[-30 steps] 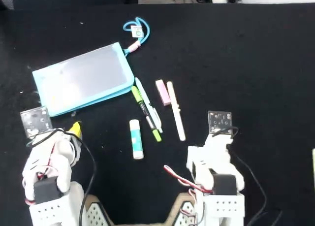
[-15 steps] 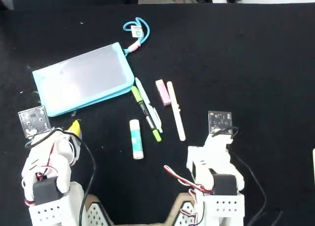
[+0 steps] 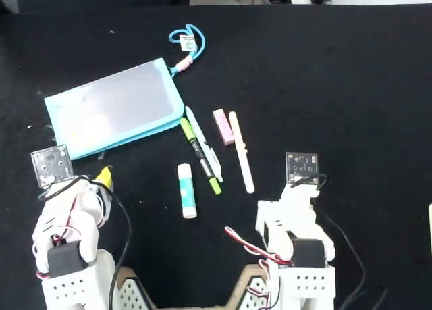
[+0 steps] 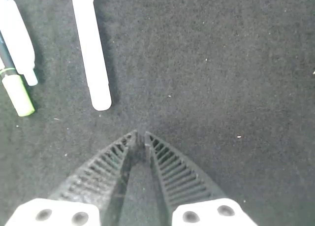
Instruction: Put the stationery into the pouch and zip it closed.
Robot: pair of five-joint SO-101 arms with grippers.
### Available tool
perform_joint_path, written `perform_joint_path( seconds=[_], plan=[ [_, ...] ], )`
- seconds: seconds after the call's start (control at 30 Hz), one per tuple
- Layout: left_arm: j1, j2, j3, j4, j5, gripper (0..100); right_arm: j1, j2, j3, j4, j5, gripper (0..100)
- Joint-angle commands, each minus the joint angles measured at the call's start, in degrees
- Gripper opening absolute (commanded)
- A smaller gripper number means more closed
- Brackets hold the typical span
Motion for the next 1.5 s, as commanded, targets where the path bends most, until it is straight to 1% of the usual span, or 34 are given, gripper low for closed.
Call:
perform_joint_path(
  seconds=[0.0,0.1,0.17,0.23,0.4,0.47,0.57,0.63,0.77,0.9,0.97,1.07,1.17,1.3,1.4,1.47],
  plan=[
    [0.04,-0.09,-0.04,-1.05,-0.35,23,0.44,-5.49,-0.48,0.26,-0.53,1.1],
    [0.04,-0.09,-0.04,-0.97,-0.18,23,-0.26,-5.49,-0.48,0.00,-0.09,1.1],
    [0.04,-0.09,-0.04,-0.97,-0.18,23,-1.32,-5.49,-0.48,-3.34,0.00,1.2],
    [0.04,-0.09,-0.04,-0.97,-0.18,23,-1.32,-5.49,-0.48,-9.41,0.00,1.2],
    [0.04,-0.09,0.04,-0.88,-0.35,22,-1.32,-5.49,-0.57,-30.07,0.26,1.2],
    [0.04,-0.09,0.04,-0.88,-0.44,22,-1.58,-5.49,-0.84,-36.48,4.22,1.2],
    [0.04,-0.09,0.04,-0.88,-0.53,22,-1.76,-5.49,-2.42,-43.08,10.90,1.2],
    [0.04,-0.09,0.04,-0.88,-0.53,22,-2.99,-5.49,-4.53,-46.42,11.34,1.2],
    [0.04,-0.09,0.04,-0.88,-0.53,22,-5.71,-5.41,-13.41,-46.68,11.52,1.4],
    [0.04,-0.09,0.75,-1.05,-0.53,22,-5.98,-5.41,-26.59,-40.97,11.08,5.3],
    [0.04,-0.09,1.36,-1.32,-0.53,22,-5.98,-5.41,-31.78,-38.68,9.76,5.3],
    [0.04,-0.09,1.27,-1.32,-0.53,22,-6.07,-5.32,-34.95,-37.89,6.59,5.5],
    [0.04,-0.09,1.19,-1.32,-0.53,22,-9.49,-3.38,-35.03,-37.71,6.24,5.6],
    [0.75,-0.09,1.27,-1.32,-0.53,22,-14.51,7.43,-36.44,-37.89,6.24,5.7],
    [3.03,-0.09,1.45,-0.97,-0.53,22,-17.76,20.26,-39.34,-37.36,6.24,5.7],
    [3.38,-0.09,1.54,-0.97,-0.62,22,-18.99,28.70,-40.40,-37.45,6.24,5.7]
  ],
)
